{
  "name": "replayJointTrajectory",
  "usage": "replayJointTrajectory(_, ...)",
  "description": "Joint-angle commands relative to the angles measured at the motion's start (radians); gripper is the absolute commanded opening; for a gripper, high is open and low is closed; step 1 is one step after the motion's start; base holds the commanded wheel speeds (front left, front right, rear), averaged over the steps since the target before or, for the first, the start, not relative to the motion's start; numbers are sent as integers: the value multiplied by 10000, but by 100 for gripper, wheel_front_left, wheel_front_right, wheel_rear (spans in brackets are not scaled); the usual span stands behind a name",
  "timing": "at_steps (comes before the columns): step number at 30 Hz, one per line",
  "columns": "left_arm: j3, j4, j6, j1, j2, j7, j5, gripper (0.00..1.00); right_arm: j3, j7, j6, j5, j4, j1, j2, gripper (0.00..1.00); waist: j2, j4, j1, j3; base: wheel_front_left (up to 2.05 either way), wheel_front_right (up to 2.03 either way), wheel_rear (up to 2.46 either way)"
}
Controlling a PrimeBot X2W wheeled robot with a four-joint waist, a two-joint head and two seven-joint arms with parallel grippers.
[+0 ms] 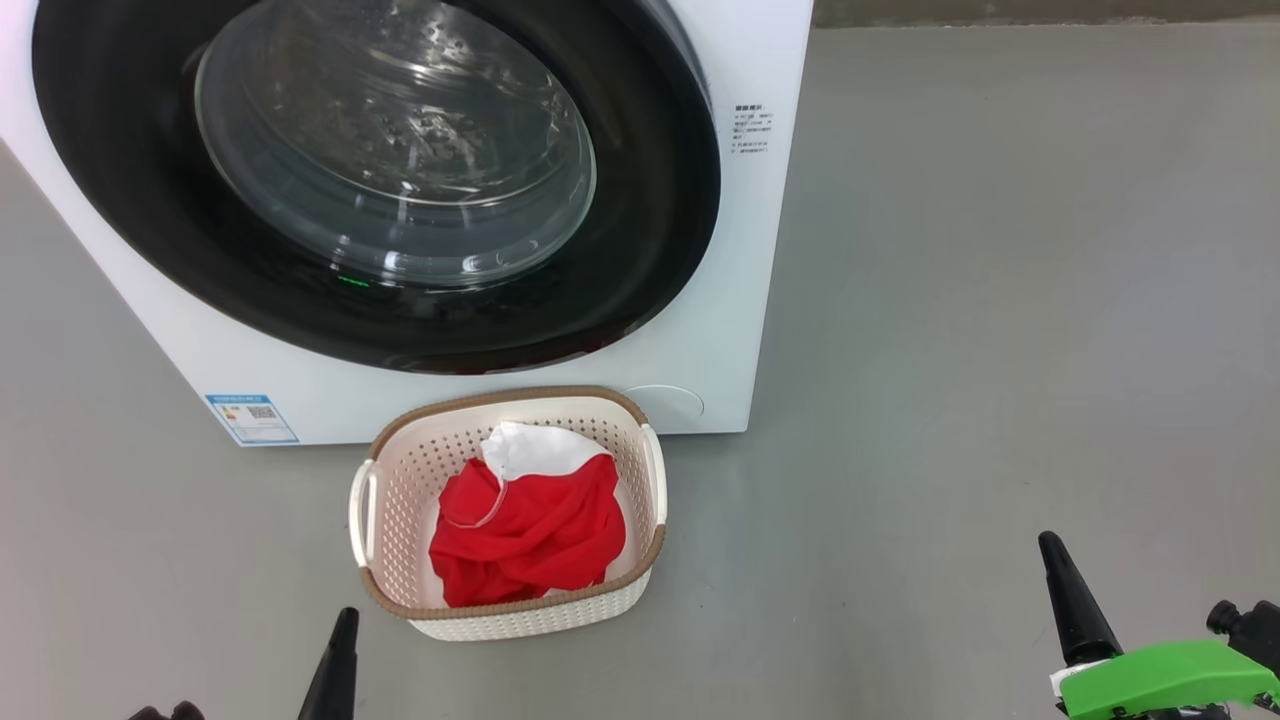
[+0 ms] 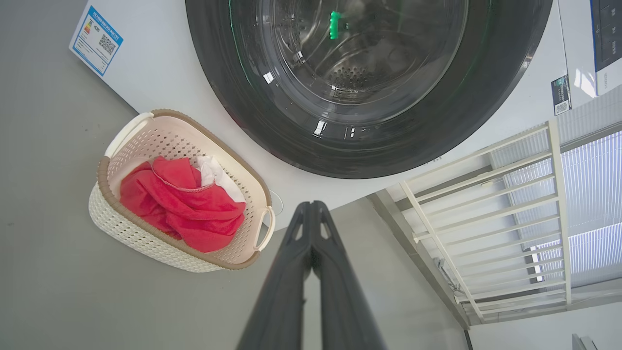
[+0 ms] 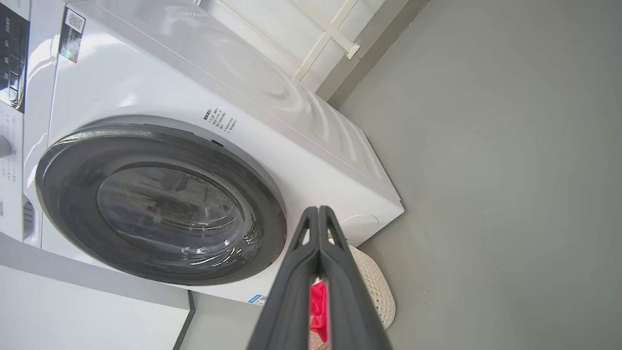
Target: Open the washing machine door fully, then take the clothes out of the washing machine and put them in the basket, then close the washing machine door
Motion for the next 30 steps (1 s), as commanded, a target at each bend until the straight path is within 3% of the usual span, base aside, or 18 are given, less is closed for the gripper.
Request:
replayJointTrajectory(1,264,-229,-41,-482,201,77,-309,0,55,55,-5,303,-283,-450,-145,0,0,-1,-1,-11,0,0,0)
replayJointTrajectory(30,611,-235,-57,-889,256,935,-3507,0,-179,960,-7,3252,-352,-954,-152,0,0,-32,-1,-246,0,0,0)
